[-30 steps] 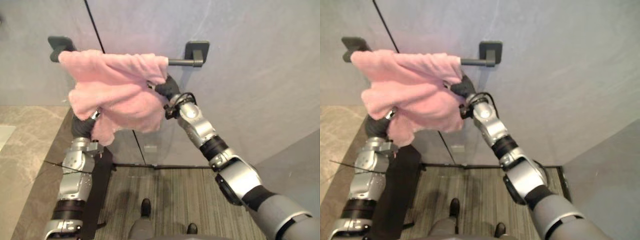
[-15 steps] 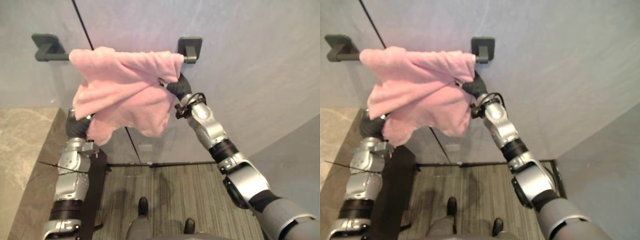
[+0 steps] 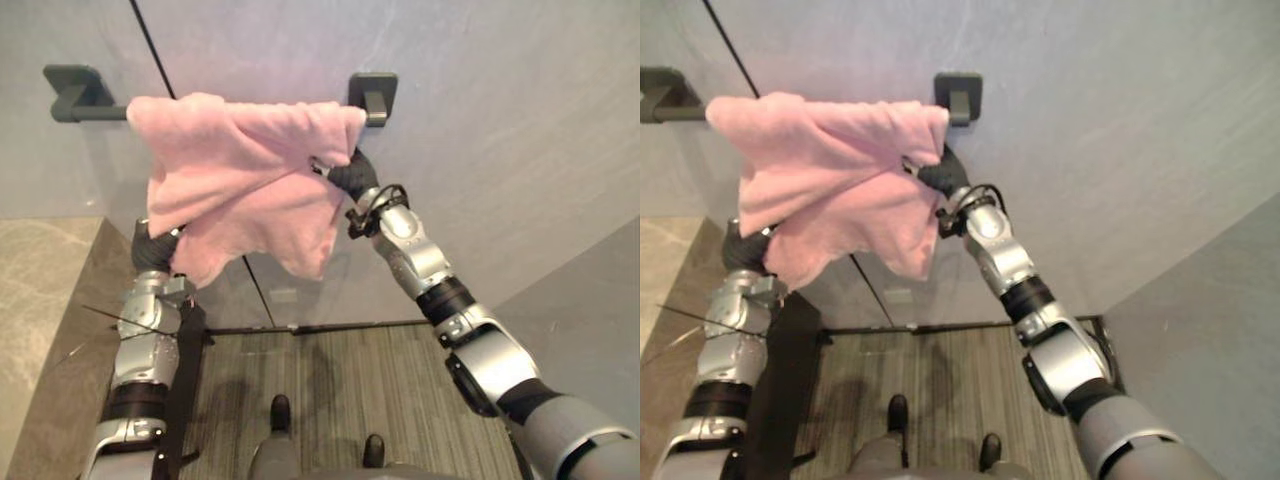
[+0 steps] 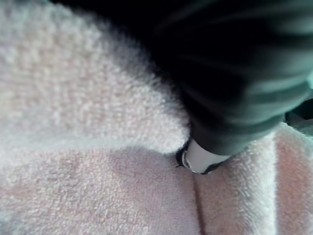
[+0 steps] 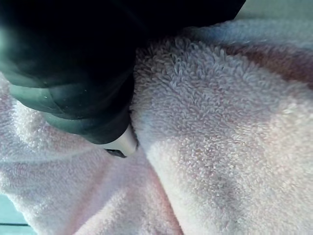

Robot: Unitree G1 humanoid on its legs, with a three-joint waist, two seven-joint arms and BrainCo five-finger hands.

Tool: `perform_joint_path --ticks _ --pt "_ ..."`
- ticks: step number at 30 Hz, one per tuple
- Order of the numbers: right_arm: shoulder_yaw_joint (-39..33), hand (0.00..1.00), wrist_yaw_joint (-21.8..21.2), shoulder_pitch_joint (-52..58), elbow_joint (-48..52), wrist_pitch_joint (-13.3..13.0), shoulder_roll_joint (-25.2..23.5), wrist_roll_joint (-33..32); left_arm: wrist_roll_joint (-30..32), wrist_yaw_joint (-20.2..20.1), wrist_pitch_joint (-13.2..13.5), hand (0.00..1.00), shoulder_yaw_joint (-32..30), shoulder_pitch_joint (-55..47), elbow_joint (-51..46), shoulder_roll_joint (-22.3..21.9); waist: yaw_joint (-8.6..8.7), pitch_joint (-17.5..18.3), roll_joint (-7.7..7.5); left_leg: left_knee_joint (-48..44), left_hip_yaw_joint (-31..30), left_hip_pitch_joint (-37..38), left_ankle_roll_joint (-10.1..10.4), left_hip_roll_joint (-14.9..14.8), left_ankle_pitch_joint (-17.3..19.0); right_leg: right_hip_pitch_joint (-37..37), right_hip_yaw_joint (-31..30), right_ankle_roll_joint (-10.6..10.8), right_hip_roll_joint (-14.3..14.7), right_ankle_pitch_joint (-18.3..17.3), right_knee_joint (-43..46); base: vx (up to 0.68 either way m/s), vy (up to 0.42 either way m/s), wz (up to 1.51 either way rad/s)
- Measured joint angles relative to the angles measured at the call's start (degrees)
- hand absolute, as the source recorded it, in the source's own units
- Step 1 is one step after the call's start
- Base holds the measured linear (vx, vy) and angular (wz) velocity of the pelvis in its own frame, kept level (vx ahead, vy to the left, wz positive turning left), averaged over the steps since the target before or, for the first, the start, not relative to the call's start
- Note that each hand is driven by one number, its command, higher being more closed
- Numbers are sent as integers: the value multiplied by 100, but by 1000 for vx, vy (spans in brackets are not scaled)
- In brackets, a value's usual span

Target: Organize washtable

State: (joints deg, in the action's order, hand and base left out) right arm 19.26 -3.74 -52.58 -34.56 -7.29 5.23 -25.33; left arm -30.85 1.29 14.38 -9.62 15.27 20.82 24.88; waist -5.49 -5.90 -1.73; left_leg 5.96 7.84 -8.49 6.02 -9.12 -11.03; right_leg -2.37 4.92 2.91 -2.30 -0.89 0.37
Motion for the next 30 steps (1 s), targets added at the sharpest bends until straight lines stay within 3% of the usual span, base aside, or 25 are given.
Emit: perform_joint_path --ticks 30 --pt "762 100 5 -235 -13 -21 -244 -223 6 117 67 100 -247 204 920 81 15 -1 5 -2 3 26 4 -5 1 4 -15 -10 15 -5 24 0 0 0"
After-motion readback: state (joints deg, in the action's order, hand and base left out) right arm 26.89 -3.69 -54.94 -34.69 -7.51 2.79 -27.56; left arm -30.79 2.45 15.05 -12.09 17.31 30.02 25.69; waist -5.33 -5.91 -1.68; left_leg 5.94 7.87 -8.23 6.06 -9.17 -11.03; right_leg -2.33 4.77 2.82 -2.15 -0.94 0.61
